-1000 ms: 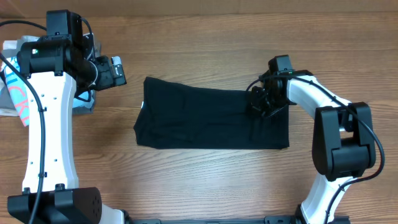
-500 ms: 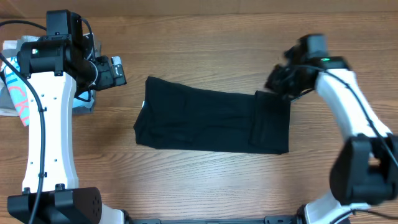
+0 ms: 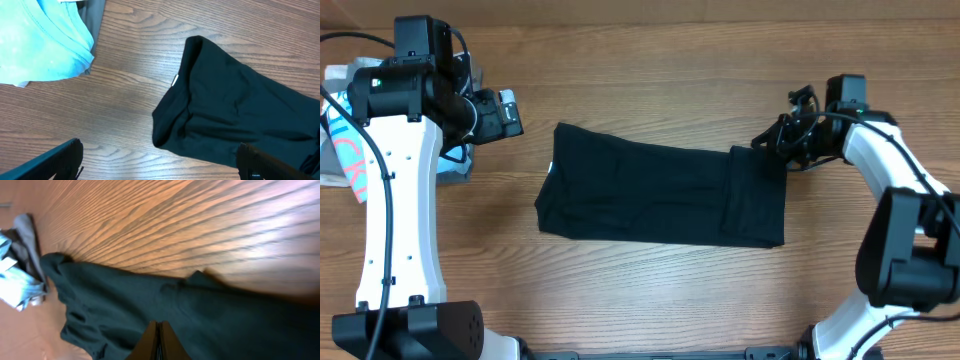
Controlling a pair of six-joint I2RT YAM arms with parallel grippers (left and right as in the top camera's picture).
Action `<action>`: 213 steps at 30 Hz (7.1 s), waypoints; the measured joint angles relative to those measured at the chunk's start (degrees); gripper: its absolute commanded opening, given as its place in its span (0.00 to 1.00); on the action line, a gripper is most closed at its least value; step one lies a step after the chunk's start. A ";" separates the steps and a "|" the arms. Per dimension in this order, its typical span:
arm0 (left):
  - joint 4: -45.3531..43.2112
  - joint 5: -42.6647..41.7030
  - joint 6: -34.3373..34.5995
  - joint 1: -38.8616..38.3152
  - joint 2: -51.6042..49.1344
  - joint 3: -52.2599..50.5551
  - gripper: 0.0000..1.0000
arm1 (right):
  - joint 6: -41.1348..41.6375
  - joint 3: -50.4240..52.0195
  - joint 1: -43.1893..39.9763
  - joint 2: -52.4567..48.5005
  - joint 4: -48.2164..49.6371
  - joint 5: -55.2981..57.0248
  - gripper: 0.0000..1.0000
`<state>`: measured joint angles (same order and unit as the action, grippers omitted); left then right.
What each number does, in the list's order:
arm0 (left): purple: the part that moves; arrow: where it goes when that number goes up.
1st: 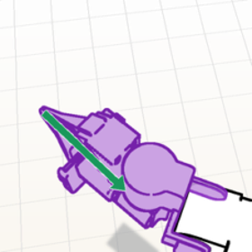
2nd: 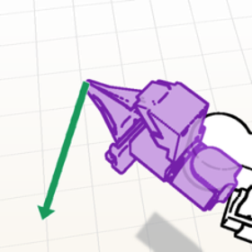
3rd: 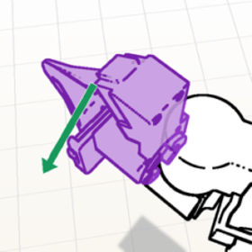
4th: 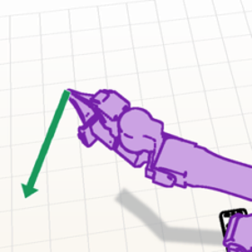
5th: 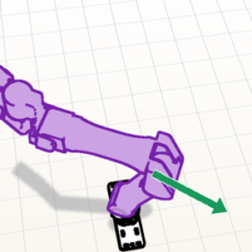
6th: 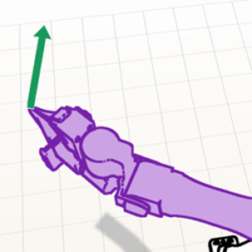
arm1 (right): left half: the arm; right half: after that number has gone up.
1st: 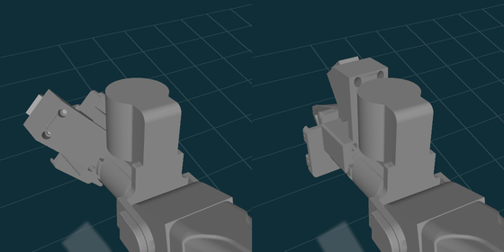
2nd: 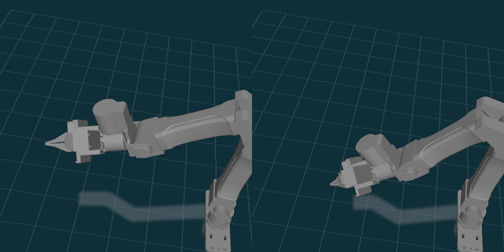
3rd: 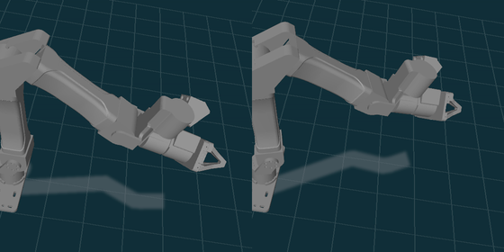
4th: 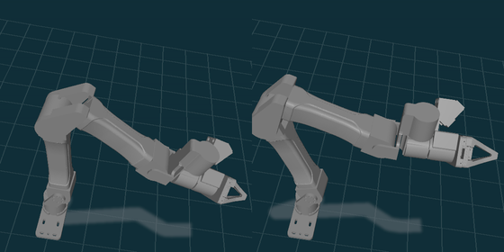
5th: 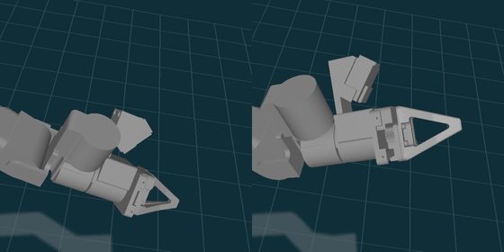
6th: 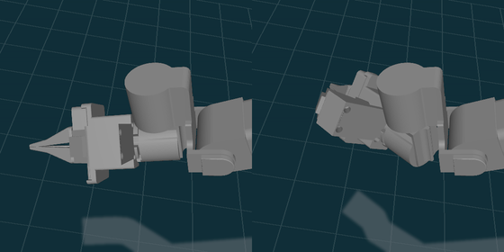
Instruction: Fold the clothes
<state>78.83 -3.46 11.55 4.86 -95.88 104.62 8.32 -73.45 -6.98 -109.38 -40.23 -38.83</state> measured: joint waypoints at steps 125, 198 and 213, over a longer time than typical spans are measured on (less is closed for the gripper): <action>0.85 -0.02 -1.68 0.00 0.00 0.00 1.00 | -2.95 18.84 -6.91 6.36 0.70 3.85 0.04; 0.68 -0.02 -1.70 0.00 0.00 0.00 1.00 | 17.29 -3.30 33.97 6.49 -10.78 31.12 0.04; 1.31 -0.02 -1.68 0.00 0.00 0.00 1.00 | 22.47 -3.39 35.85 5.60 -10.69 29.83 0.46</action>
<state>80.14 -3.49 9.87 4.86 -95.88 104.62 30.79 -76.84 28.86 -103.79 -50.92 -8.99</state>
